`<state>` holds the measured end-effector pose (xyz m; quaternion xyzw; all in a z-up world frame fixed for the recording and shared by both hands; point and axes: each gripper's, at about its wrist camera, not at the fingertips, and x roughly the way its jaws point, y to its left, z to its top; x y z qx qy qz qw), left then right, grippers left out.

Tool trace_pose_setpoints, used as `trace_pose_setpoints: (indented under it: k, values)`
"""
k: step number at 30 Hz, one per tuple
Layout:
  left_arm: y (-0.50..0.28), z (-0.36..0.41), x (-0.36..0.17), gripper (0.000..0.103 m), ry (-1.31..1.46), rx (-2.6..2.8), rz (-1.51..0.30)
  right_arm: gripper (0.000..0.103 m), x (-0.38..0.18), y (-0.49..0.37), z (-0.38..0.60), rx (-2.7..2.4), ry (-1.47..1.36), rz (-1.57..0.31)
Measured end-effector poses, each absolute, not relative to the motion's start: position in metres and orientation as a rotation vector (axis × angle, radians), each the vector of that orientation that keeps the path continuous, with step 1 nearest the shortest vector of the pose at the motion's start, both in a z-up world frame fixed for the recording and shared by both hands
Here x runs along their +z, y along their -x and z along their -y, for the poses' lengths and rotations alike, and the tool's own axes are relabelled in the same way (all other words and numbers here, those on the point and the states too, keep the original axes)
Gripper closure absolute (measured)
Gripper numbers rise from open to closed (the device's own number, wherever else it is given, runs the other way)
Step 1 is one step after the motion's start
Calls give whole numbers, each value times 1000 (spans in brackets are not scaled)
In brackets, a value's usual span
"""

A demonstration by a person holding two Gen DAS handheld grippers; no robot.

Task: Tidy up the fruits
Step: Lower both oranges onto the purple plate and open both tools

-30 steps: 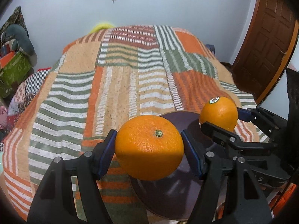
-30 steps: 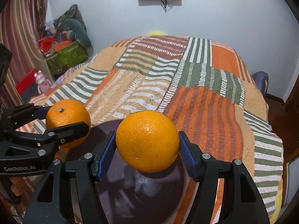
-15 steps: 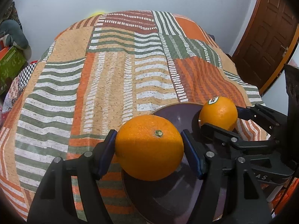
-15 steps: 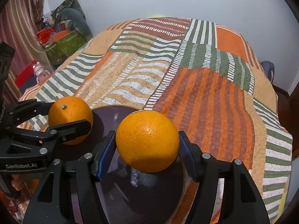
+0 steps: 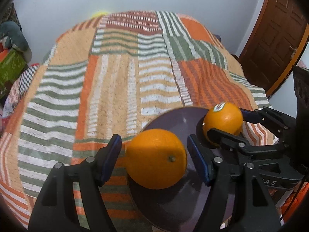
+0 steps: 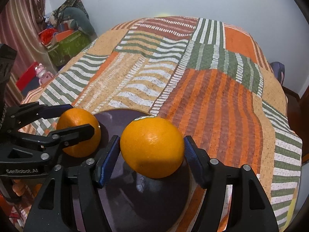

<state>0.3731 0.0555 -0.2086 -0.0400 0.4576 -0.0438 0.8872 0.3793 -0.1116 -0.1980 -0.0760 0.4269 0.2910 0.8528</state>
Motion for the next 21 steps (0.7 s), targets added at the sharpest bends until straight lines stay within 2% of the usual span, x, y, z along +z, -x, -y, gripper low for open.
trace_pose_setpoints:
  k: [2,5,14,21]
  values:
    - [-368,-58,-199,22,85,-88,-925,35,-191,-376,112,613,163,-879]
    - [-360,-64,-185,21,104,-89,-901,26,-180,-371,113,612,166,-846]
    - [-314,-69,-145,21,80,-71,-815,25,-144,-335,118,603,199,-747]
    - [-259,-73,-125,17,23,-49,-786,25,-132,-298,134,609,143,-745]
